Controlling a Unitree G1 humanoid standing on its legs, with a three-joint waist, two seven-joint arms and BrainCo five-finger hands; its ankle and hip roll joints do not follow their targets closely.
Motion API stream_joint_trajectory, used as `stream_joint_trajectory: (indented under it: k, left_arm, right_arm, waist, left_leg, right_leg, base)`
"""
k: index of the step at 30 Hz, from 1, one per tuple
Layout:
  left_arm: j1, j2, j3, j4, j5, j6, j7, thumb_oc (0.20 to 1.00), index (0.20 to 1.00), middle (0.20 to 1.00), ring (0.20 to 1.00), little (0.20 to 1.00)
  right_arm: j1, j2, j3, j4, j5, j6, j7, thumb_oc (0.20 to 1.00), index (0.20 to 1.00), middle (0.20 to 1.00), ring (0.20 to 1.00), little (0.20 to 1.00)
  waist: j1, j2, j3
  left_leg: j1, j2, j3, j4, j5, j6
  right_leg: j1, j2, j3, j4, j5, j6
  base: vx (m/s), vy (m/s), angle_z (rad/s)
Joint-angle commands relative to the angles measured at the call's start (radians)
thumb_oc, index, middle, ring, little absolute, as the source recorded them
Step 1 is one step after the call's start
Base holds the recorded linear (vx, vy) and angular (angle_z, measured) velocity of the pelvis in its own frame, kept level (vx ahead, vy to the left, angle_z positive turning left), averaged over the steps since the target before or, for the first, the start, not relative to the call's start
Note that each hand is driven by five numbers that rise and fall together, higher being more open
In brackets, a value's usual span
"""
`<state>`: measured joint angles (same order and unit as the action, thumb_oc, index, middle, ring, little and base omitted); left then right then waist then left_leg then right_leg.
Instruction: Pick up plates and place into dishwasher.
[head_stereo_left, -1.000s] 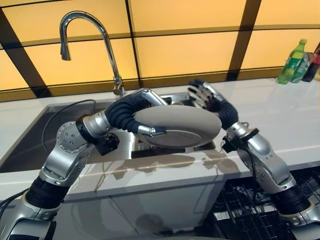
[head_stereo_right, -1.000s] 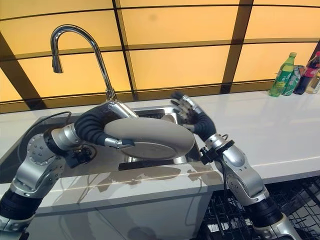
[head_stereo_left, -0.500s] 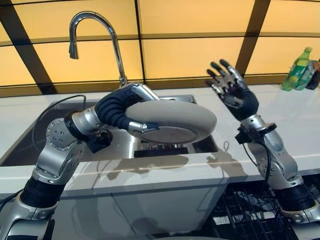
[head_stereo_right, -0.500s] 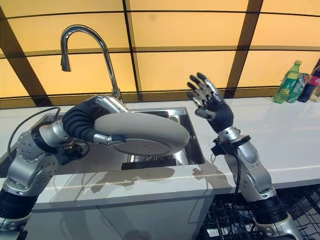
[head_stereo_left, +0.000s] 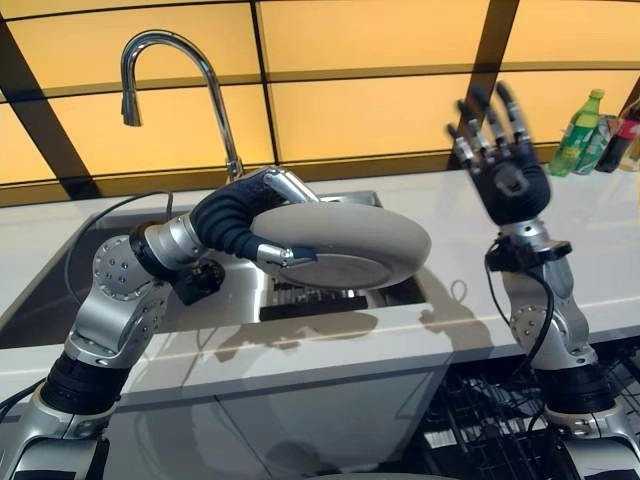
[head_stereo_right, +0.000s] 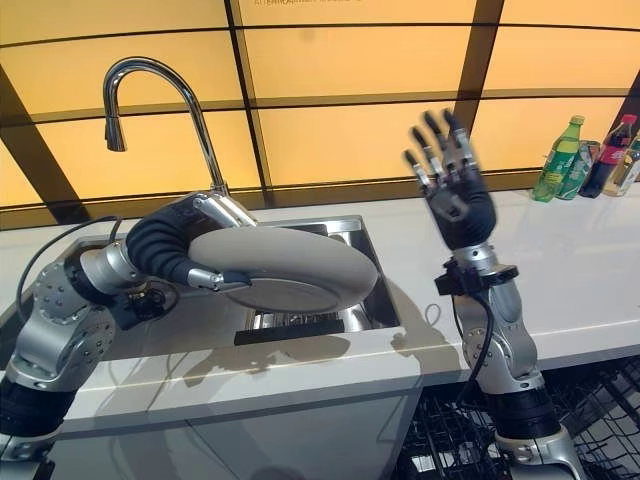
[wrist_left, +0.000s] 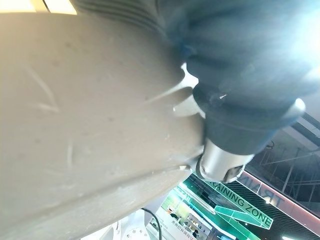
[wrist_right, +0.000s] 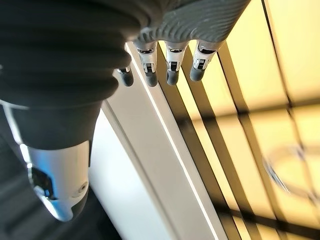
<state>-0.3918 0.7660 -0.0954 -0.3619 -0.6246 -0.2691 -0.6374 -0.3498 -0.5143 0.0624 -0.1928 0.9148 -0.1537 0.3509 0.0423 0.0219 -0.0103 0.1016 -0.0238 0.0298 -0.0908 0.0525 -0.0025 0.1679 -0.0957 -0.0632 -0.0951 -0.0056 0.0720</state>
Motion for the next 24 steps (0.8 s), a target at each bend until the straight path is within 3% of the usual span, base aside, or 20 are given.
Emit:
stream_joint_trajectory:
  k: [1, 8, 19, 24]
  left_arm:
    - [-0.074, 0.0, 0.028, 0.073, -0.067, -0.025, 0.014, 0.2, 0.2, 0.2, 0.2, 0.2]
    - [-0.075, 0.01, 0.021, 0.062, -0.067, -0.031, 0.024, 0.2, 0.2, 0.2, 0.2, 0.2]
    - [-0.062, 0.034, 0.04, 0.051, -0.094, -0.049, 0.031, 0.2, 0.2, 0.2, 0.2, 0.2]
    - [-0.056, 0.043, 0.051, 0.038, -0.108, -0.056, 0.028, 0.2, 0.2, 0.2, 0.2, 0.2]
  right_arm:
    - [-0.052, -0.058, 0.043, -0.059, 0.027, 0.03, 0.173, 1.0, 1.0, 1.0, 1.0, 1.0]
    - [-0.071, -0.102, 0.105, -0.073, -0.004, 0.092, 0.259, 1.0, 1.0, 1.0, 1.0, 1.0]
    - [-0.067, -0.13, 0.141, -0.081, -0.033, 0.111, 0.351, 1.0, 1.0, 1.0, 1.0, 1.0]
    - [-0.053, -0.163, 0.161, -0.091, -0.145, 0.135, 0.422, 1.0, 1.0, 1.0, 1.0, 1.0]
  waist:
    - [0.026, -0.022, -0.049]
    - [0.032, -0.026, -0.051]
    - [0.041, -0.029, -0.047]
    - [0.039, -0.031, -0.048]
  left_leg:
    - [0.036, 0.053, 0.009, 0.019, -0.103, -0.032]
    - [0.042, 0.053, 0.003, 0.015, -0.107, -0.033]
    - [0.043, 0.053, 0.001, 0.017, -0.103, -0.032]
    - [0.042, 0.056, 0.006, 0.016, -0.1, -0.033]
  right_leg:
    - [-0.051, -0.042, -0.069, 0.008, 0.025, 0.036]
    - [-0.043, -0.038, -0.068, 0.008, 0.016, 0.035]
    - [-0.037, -0.04, -0.077, 0.008, 0.019, 0.035]
    - [-0.038, -0.037, -0.076, 0.008, 0.019, 0.035]
  base:
    - [0.0, 0.0, 0.0]
    - [0.0, 0.0, 0.0]
    - [0.0, 0.0, 0.0]
    - [0.0, 0.0, 0.0]
